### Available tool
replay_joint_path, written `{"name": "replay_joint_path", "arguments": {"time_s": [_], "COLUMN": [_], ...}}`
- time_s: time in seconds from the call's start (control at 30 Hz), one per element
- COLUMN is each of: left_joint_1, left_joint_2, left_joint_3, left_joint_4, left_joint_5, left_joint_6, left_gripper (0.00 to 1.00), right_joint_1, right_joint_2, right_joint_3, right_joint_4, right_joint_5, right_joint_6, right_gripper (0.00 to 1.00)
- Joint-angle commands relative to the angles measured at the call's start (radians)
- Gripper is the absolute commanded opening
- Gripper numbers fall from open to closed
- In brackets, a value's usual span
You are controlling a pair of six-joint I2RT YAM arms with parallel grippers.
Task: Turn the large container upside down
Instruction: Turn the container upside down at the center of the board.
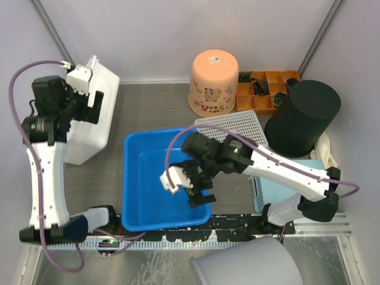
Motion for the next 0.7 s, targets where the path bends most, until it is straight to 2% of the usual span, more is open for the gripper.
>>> {"name": "replay_joint_path", "arguments": {"time_s": [0.0,0.23,0.4,0.57,0.67], "left_joint_1": [-0.005,-0.005,-0.005,-0.005,-0.004], "left_joint_2": [-0.05,-0.035,0.006,0.014,0.014], "left_joint_3": [-0.103,-0.343,-0.374,-0.386,-0.449], "left_joint_4": [-0.007,0.12,0.147,0.118,0.136], "left_joint_5": [-0.026,-0.023,0.019,0.069,-0.027], "left_joint_6": [0.002,-0.003,-0.023,-0.028,-0.001], "left_gripper": [0.98,0.98,0.98,0.98,0.98], "right_joint_1": [0.164,0.199,0.214,0.248,0.288], "right_joint_2": [0.046,0.072,0.062,0.068,0.063], "right_joint_3": [0.02,0.007,-0.091,-0.192,-0.291], "right_joint_4": [0.103,0.115,0.161,0.179,0.254], "right_joint_5": [0.05,-0.009,0.011,-0.041,0.002], "right_joint_6": [0.044,0.098,0.138,0.169,0.193], "right_gripper": [1.0,1.0,1.0,1.0,1.0]}}
